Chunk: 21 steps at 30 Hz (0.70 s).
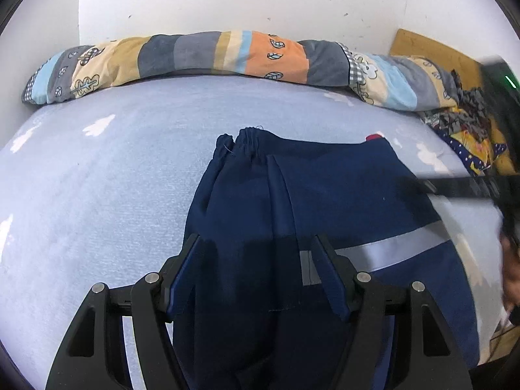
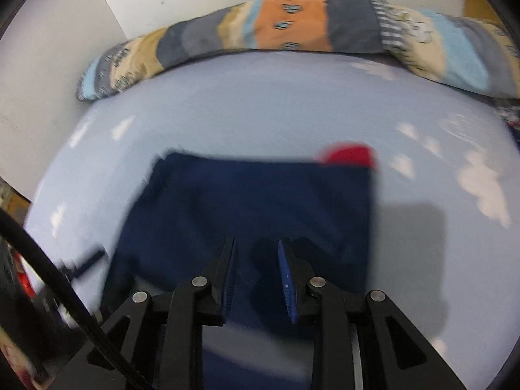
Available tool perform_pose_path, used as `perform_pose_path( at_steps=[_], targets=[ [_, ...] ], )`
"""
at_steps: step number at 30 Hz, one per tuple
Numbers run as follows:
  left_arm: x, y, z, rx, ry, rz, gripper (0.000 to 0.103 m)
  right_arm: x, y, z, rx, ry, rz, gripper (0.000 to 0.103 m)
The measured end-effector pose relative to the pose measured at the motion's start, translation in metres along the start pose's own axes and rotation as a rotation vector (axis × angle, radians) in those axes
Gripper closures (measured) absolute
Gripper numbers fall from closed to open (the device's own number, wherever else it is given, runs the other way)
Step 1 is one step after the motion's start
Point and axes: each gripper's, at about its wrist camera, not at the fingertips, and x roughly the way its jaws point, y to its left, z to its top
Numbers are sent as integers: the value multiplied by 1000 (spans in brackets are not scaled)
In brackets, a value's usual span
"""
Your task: Fold large clothes
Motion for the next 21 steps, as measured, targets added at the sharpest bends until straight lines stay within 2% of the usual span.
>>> perform_pose_path(
  at_steps=[1, 6, 8, 11, 14, 21],
  targets=[
    [0, -2, -1, 10, 2, 3, 35, -6, -5, -16, -3, 8, -34, 75],
    [3, -7, -7, 48, 10, 35, 35, -24, -16, -42, -40, -1, -48, 75],
    [-6, -10, -10, 74, -11, 33, 35, -38, -15, -49, -3, -7, -5, 75],
    [-21, -15, -21, 132, -33, 47, 35, -50, 2, -65, -10, -30, 6, 75],
    [-31, -16, -32, 140, -26, 44, 35, -60, 13, -93, -4, -20, 36, 75],
    [-53, -20, -52, 164, -41, 58, 35, -78, 28, -148, -25, -21, 15, 75]
  ],
)
